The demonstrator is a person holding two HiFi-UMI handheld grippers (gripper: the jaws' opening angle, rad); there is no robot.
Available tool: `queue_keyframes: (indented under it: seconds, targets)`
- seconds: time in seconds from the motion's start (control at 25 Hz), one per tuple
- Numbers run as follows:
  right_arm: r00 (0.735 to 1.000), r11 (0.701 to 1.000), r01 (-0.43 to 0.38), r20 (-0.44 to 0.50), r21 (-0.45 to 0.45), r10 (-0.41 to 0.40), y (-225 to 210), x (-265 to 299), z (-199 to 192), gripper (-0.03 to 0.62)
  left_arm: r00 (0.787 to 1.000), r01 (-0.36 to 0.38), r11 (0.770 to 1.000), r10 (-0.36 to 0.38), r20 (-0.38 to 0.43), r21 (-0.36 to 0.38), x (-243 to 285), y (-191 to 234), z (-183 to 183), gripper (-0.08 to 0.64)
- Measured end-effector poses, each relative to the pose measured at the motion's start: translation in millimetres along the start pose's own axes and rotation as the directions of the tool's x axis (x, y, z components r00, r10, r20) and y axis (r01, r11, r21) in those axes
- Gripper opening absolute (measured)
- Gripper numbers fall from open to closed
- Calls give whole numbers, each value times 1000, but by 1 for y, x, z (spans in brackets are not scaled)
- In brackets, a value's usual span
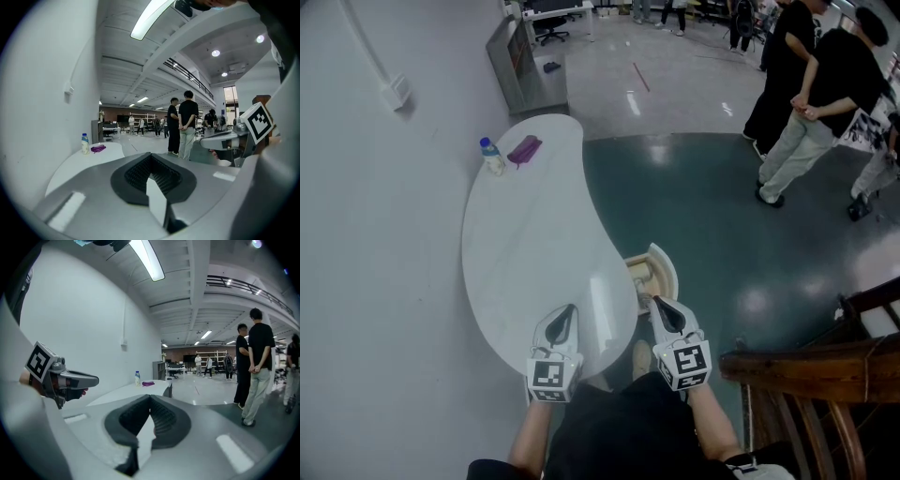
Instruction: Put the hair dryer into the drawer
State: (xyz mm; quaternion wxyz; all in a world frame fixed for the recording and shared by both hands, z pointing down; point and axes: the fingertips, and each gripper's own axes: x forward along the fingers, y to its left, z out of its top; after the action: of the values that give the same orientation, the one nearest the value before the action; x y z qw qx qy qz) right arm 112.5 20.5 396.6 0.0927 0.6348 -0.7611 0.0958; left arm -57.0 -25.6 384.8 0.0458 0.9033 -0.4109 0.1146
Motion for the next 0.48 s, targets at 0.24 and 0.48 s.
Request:
queue_keyframes:
  seconds: [0.24, 0.48]
  targets:
    - [1000, 1000, 11, -1, -2, -11, 9, -16, -7, 3, 1000, 16, 1000, -16, 5, 3, -18, -4, -6, 8]
    - [1000, 1000, -9, -14, -2, 9, 19, -16, -12, 3, 1000, 22, 1000, -22, 6, 13, -20, -4, -4, 8]
